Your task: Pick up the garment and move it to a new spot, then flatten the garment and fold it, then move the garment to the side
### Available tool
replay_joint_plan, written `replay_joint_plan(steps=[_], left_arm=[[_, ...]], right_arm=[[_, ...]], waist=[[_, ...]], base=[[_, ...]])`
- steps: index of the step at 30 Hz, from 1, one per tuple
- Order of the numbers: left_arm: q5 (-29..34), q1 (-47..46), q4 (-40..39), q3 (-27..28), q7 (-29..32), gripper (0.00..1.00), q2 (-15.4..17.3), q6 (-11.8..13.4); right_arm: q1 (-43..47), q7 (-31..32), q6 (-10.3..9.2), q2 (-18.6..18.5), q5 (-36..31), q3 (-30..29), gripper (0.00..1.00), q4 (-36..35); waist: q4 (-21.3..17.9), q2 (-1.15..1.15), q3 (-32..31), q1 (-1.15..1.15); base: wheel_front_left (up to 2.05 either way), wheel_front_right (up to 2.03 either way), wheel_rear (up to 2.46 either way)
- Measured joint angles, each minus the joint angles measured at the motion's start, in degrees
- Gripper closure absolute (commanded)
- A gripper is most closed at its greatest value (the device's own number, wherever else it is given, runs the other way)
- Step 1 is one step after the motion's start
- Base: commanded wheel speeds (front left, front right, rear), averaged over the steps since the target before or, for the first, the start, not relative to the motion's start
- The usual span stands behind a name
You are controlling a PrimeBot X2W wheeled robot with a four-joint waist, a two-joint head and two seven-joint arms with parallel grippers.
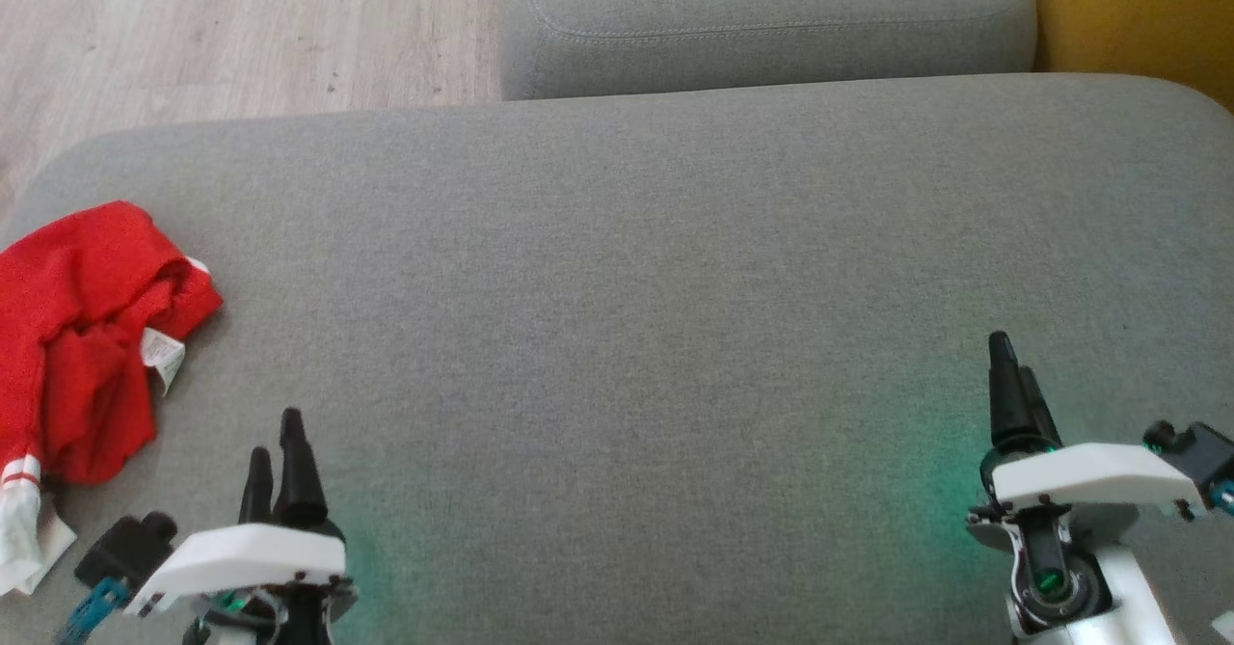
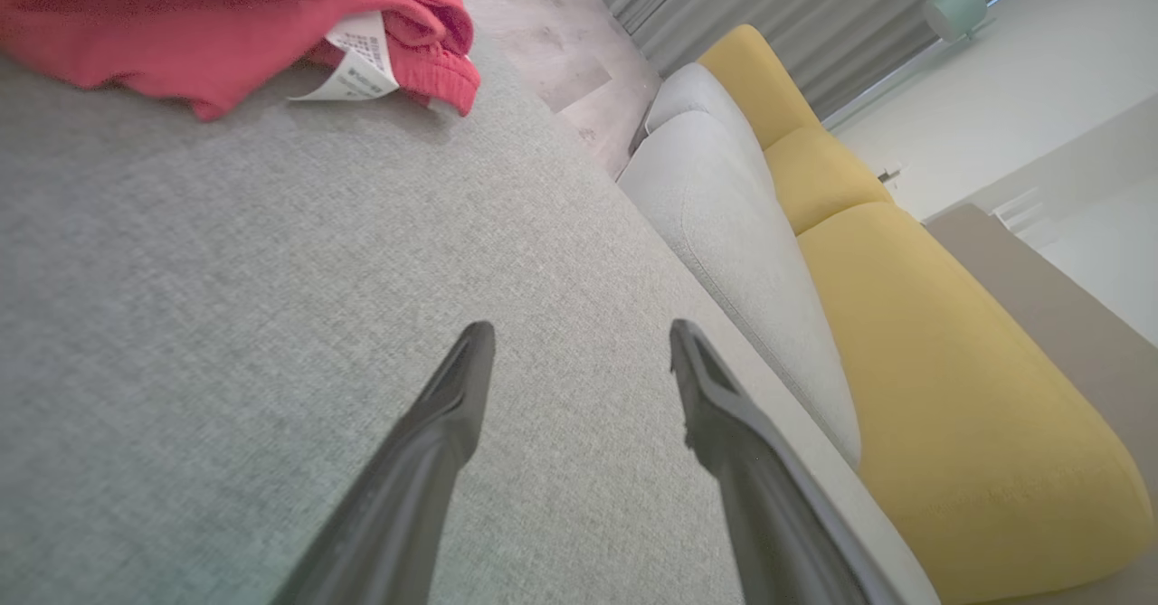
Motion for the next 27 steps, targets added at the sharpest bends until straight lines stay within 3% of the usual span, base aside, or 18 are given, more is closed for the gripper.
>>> replay_joint_plan(steps=[27], left_arm=[[17.5,-1.9,2.5,-1.9,-4.1,0.0,0.3,2.1]], right_arm=[[-2.8,-4.1,0.0,-0.6,-20.0,3.0,0.0,3.1]], waist=[[0.1,0.0,0.3,0.0]], base=[[0.0,0.0,0.0]])
